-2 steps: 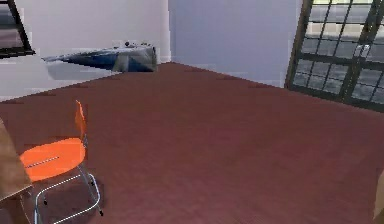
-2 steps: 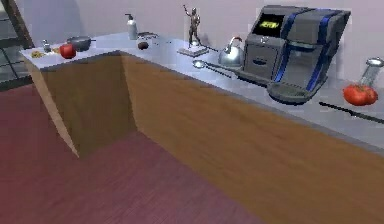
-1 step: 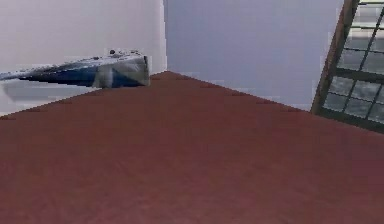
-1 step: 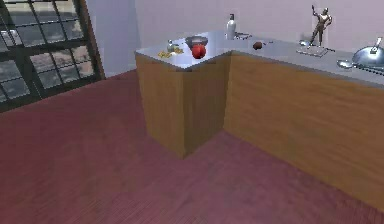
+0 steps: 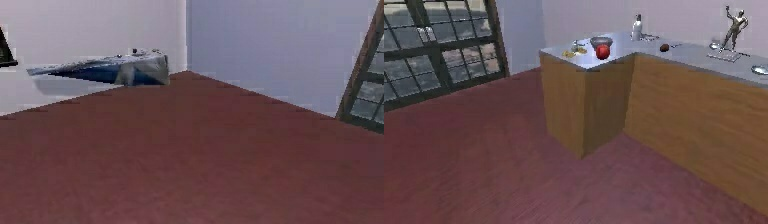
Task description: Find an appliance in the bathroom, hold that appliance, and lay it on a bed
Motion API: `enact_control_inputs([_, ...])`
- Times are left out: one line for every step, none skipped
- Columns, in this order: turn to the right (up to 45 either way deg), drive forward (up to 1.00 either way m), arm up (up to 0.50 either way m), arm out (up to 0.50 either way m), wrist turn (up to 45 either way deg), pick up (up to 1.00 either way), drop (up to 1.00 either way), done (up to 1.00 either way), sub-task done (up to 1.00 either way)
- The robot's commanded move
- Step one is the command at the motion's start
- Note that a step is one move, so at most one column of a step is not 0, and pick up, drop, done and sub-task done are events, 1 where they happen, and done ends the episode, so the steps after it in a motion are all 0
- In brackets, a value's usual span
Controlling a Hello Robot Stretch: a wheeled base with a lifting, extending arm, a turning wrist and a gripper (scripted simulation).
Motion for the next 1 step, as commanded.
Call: enact_control_inputs([0.0, 0.45, 0.00, 0.00, 0.0, 0.00, 0.00, 0.00, 0.00])
